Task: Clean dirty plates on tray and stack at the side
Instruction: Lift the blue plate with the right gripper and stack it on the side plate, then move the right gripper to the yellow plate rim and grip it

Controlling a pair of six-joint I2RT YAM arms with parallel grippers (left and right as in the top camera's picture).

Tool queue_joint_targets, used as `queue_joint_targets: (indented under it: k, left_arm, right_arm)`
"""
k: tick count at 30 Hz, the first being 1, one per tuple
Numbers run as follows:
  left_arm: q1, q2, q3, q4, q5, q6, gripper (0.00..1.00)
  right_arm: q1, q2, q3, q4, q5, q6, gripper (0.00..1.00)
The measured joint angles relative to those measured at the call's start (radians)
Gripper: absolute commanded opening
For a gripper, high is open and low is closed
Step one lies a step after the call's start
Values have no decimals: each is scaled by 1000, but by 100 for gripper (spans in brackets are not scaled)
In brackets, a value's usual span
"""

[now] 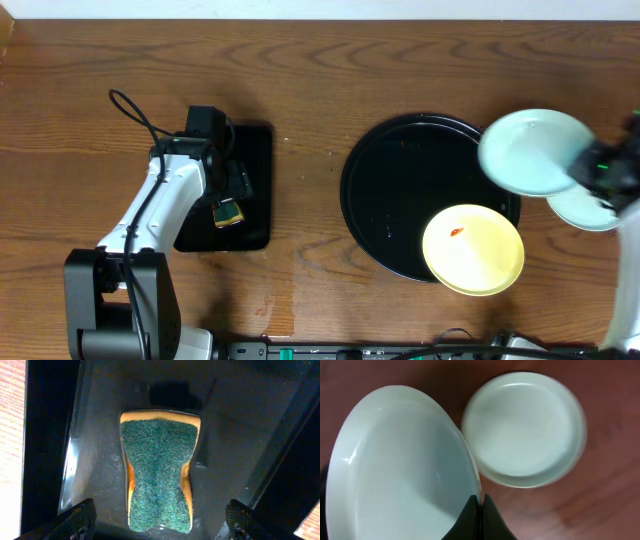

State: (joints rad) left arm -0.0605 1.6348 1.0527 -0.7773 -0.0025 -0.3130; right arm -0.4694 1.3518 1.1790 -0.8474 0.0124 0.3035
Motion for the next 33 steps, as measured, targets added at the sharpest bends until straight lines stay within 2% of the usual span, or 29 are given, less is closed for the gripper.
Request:
queue_joint_targets:
  k: [6,14,15,16,17,20,27,33]
  left_arm:
    - [0,0,0,0,0,0,84]
    - [0,0,0,0,0,0,83]
    - [0,0,0,0,0,0,83]
    - [0,0,0,0,0,0,83]
    - [0,0,0,0,0,0,84]
    - [0,0,0,0,0,0,83]
    - [0,0,0,0,0,0,83]
    - [0,0,0,0,0,0,83]
  right_arm:
    - [-216,72,0,35,-48,42,1]
    - [-331,230,0,41,-11,79,3]
    - [-336,249,0,53,-6,83,11]
    - [-343,267,0,72,-3,92,29]
    - [-348,281,0,94,-13,92,43]
    - [-357,299,0,130,-83,60,51]
    - [-340,298,0,66,-375,15,50]
    - [-212,253,0,-130,-434,-85,48]
